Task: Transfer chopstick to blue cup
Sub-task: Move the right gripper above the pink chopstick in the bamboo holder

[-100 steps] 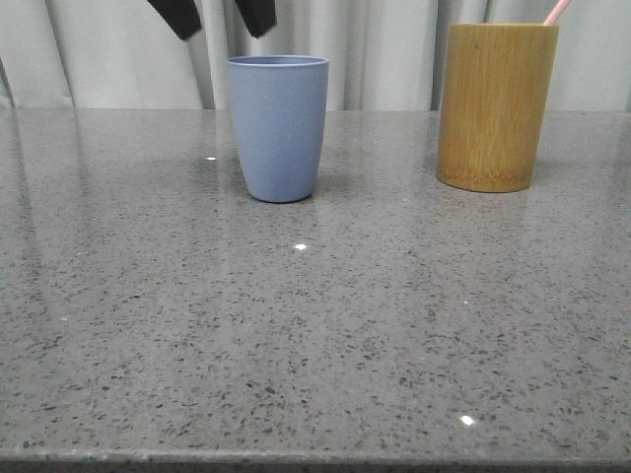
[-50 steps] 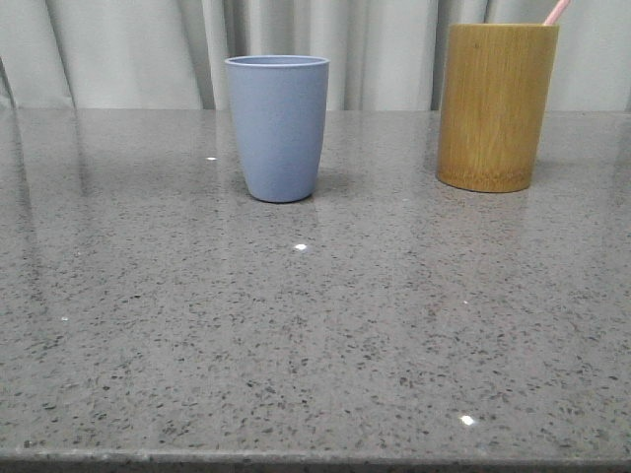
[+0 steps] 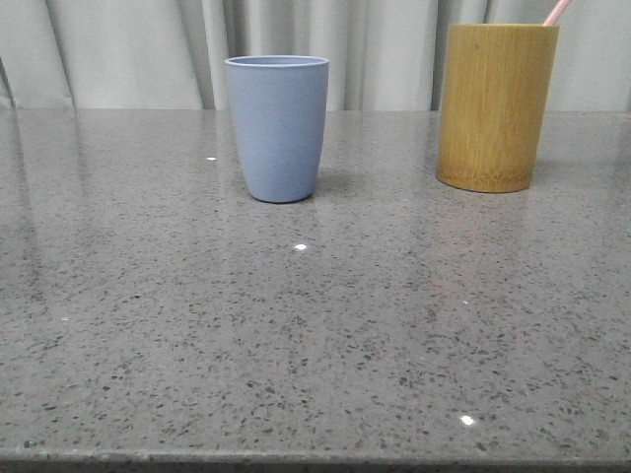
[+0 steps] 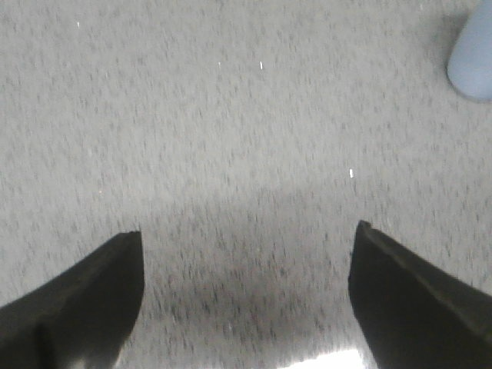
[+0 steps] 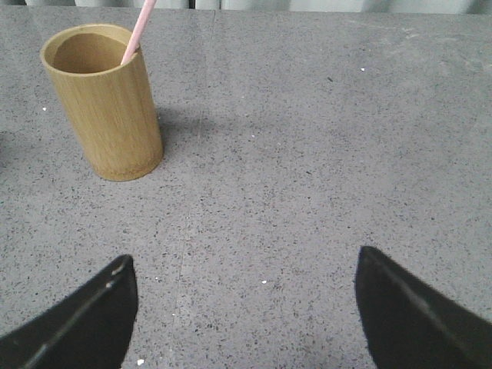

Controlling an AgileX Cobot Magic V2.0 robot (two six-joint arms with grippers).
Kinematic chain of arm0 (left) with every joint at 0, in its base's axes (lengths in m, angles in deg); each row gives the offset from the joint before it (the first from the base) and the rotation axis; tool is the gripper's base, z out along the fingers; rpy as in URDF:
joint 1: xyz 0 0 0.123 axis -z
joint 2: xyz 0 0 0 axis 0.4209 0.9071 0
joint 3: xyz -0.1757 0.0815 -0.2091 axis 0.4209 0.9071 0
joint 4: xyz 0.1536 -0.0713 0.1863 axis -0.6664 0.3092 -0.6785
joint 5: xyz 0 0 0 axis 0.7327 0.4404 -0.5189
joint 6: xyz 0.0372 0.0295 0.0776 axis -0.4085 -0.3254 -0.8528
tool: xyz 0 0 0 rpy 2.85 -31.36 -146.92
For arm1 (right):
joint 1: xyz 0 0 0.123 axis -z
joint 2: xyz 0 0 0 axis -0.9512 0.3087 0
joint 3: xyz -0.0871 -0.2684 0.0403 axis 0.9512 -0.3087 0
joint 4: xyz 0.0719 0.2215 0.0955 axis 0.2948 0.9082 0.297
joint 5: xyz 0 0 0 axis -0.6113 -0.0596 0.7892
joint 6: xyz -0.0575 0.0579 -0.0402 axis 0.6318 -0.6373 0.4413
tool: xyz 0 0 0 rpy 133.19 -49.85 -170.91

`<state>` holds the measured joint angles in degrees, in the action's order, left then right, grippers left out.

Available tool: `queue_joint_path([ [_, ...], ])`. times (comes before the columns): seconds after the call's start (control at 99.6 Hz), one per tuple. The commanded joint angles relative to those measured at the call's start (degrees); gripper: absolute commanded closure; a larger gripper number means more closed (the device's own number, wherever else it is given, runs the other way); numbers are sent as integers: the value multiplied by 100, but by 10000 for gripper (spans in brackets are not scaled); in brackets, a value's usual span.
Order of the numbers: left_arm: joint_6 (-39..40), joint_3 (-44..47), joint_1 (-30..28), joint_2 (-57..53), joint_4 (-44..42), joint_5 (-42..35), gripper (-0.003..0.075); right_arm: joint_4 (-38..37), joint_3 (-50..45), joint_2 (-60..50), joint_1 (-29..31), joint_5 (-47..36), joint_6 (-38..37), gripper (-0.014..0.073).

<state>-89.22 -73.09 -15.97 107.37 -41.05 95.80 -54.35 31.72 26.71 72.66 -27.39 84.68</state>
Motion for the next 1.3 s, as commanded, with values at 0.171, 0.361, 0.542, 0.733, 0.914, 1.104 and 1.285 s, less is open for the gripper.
queue_joint_path([
  [0.171,375,1039,-5,-1613,76,-493,185,-5,181,82,4,-454,7,11],
  [0.361,378,1153,-5,-2111,76,-493,185,147,181,82,4,-582,7,11],
  [0.542,378,1153,-5,-2127,76,-493,185,769,181,224,4,-1609,7,11],
  [0.733,378,1153,-5,-2127,76,-493,185,896,181,771,-9,-2827,73,11],
  [0.914,378,1153,-5,-2127,76,-493,185,912,181,1502,-357,-3524,73,11],
  [1.104,378,1153,-5,-2127,76,-493,185,912,181,2335,-792,-4451,73,11],
  [1.285,378,1153,-5,-2127,76,-483,185,912,181,2991,-827,-5139,73,11],
])
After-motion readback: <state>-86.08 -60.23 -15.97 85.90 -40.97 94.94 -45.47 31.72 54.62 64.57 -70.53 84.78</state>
